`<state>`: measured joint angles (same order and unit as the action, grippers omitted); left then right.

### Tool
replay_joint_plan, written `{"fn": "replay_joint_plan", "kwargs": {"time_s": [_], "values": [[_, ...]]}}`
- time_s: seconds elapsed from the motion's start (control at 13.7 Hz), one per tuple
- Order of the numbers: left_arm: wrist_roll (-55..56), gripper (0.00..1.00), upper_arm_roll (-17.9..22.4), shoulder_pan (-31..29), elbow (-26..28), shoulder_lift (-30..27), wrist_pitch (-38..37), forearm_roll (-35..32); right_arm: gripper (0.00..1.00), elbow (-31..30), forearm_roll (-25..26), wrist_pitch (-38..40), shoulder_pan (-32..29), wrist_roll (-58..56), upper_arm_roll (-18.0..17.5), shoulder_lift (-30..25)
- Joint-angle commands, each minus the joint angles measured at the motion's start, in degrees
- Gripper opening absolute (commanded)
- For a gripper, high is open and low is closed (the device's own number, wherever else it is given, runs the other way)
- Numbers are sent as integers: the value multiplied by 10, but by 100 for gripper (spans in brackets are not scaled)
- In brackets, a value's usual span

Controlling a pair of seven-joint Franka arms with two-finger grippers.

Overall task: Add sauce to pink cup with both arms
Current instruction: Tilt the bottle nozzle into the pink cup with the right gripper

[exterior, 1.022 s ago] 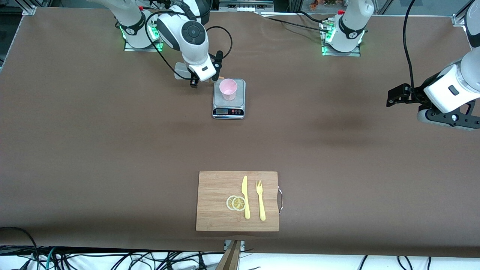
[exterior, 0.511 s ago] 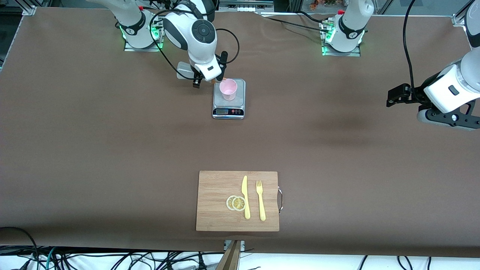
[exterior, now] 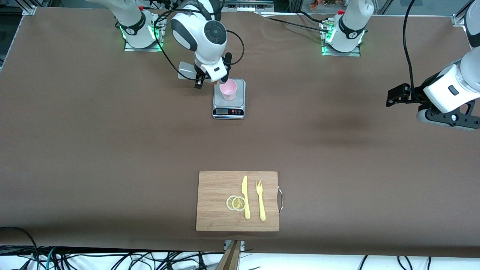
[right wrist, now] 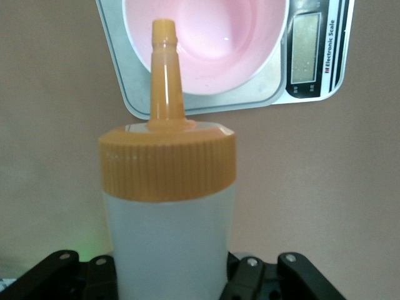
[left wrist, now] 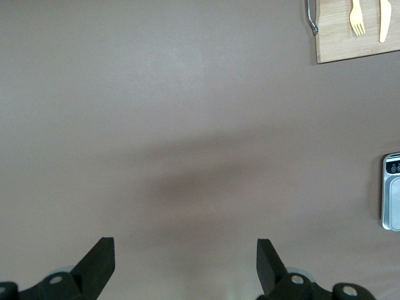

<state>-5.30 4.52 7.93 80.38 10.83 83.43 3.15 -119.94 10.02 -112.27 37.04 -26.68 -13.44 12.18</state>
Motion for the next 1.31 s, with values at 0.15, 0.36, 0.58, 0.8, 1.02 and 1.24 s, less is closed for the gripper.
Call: {"fn": "replay_joint_plan", "kwargs": {"time_s": [0.15, 0.36, 0.58, 0.8, 1.02, 1.24], "values": [[-10, 100, 2, 2, -19, 9, -8, -2, 15, 41, 39, 60, 18, 40, -1, 17], [-10, 100, 2, 2, -19, 9, -7, -2, 15, 68, 41, 93, 28, 42, -1, 29], [-10, 100, 2, 2, -19, 9, -7, -2, 14, 96, 54, 125, 34, 43, -1, 44], [-10, 100, 2, 2, -19, 8, -7, -2, 14, 104, 54, 133, 36, 43, -1, 48], [-10, 100, 2, 2, -19, 8, -7, -2, 15, 104, 54, 132, 32, 41, -1, 48], [-10, 100, 2, 2, -19, 9, -7, -2, 15, 106, 47, 131, 3, 30, -1, 41]]}}
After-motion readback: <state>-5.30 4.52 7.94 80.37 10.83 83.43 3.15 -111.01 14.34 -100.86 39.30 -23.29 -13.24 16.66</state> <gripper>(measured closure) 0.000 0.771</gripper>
